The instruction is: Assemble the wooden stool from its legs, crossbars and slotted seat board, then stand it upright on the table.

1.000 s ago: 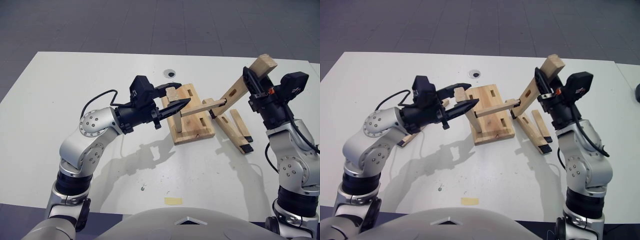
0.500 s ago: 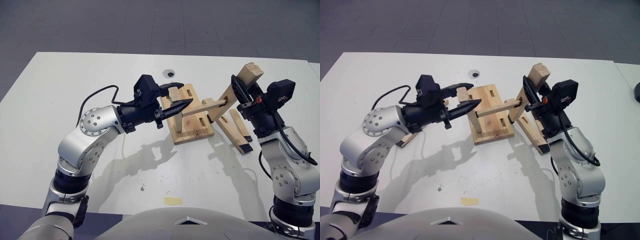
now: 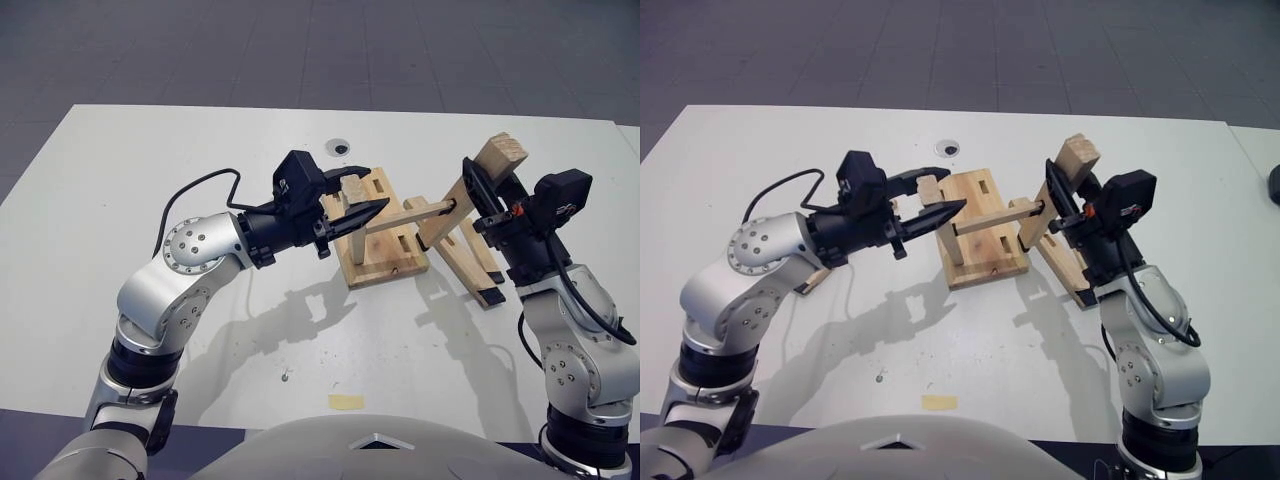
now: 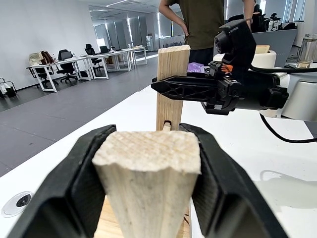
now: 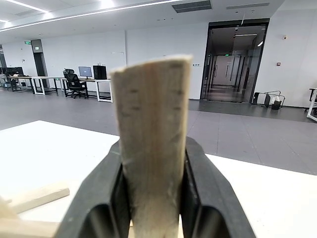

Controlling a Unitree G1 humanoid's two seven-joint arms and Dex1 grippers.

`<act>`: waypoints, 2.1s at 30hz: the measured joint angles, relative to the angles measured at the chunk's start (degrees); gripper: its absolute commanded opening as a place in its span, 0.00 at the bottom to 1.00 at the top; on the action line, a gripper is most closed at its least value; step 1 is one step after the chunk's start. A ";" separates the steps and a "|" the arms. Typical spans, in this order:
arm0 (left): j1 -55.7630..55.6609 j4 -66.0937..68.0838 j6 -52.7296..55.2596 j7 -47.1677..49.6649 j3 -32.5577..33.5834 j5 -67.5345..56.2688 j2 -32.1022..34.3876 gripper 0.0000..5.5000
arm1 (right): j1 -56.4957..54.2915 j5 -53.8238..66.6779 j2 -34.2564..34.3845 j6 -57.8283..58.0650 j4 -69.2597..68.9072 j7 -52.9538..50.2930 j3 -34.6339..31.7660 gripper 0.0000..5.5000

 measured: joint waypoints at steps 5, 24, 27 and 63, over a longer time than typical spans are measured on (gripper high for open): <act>0.57 -0.20 -0.84 0.37 -0.23 0.48 0.04 0.38 | -0.70 -0.84 1.17 1.16 -0.97 -2.10 1.56 0.18; 2.00 0.15 -3.12 2.08 -0.62 2.00 -0.42 0.38 | -7.97 2.26 -0.92 10.03 -3.47 -3.45 1.25 0.19; 2.04 0.21 -3.28 2.14 -0.73 2.48 -0.43 0.38 | -6.98 4.46 0.18 11.51 -1.59 -3.80 0.31 0.19; 0.48 5.88 -4.75 0.76 -0.26 3.74 -0.14 0.47 | -14.23 19.21 -3.78 22.64 10.26 -10.43 -1.01 0.19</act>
